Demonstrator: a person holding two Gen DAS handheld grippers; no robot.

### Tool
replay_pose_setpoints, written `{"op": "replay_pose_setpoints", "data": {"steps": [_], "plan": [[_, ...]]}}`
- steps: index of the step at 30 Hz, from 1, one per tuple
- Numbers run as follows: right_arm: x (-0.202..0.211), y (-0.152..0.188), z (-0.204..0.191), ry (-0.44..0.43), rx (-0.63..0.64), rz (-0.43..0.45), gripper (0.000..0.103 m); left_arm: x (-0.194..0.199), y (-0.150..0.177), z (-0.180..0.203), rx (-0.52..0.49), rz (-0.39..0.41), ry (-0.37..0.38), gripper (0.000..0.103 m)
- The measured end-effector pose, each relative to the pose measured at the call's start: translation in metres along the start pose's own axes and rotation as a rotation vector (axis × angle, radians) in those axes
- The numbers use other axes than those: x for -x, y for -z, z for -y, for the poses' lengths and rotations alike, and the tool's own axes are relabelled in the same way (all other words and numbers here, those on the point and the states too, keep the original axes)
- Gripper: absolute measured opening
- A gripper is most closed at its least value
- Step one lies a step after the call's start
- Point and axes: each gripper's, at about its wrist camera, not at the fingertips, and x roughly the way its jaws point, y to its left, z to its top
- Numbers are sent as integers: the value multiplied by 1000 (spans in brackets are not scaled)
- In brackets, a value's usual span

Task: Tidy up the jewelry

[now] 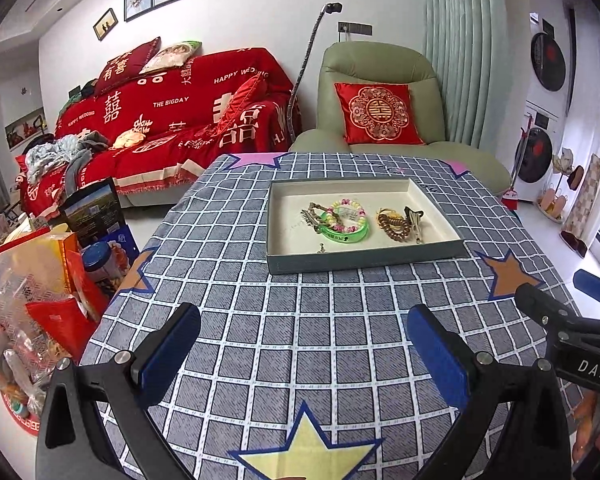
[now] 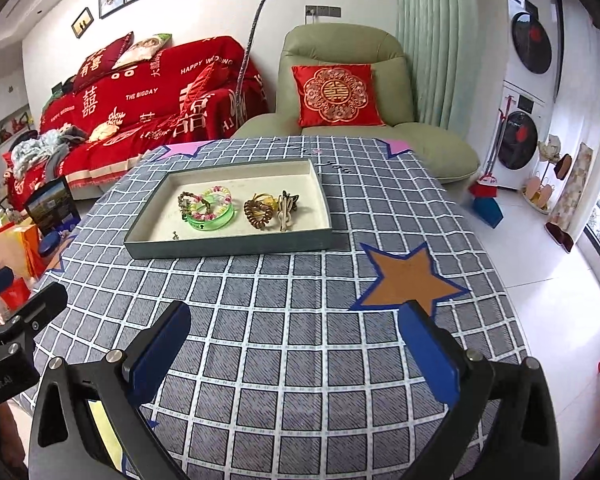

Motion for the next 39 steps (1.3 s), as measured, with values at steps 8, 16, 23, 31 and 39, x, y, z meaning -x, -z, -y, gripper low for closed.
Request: {"op": "replay_pose_setpoints", "data": {"steps": [8,16,23,31,39], "plan": [[13,-3,-1,-6,5,24,103,6,2,5,-11,8,-4,103],[15,-5,-5,-13,8,32,103,9,3,6,-9,7,-6,103],[16,-6,-5,-14,5,31,103,9,2,5,-11,10,-5,103],[15,-6,-5,-13,7,32,103,11,2,6,-13,8,-4,103],[18,-6,-5,-18,5,33,103,12,2,7,-15,9,-3,103]]}}
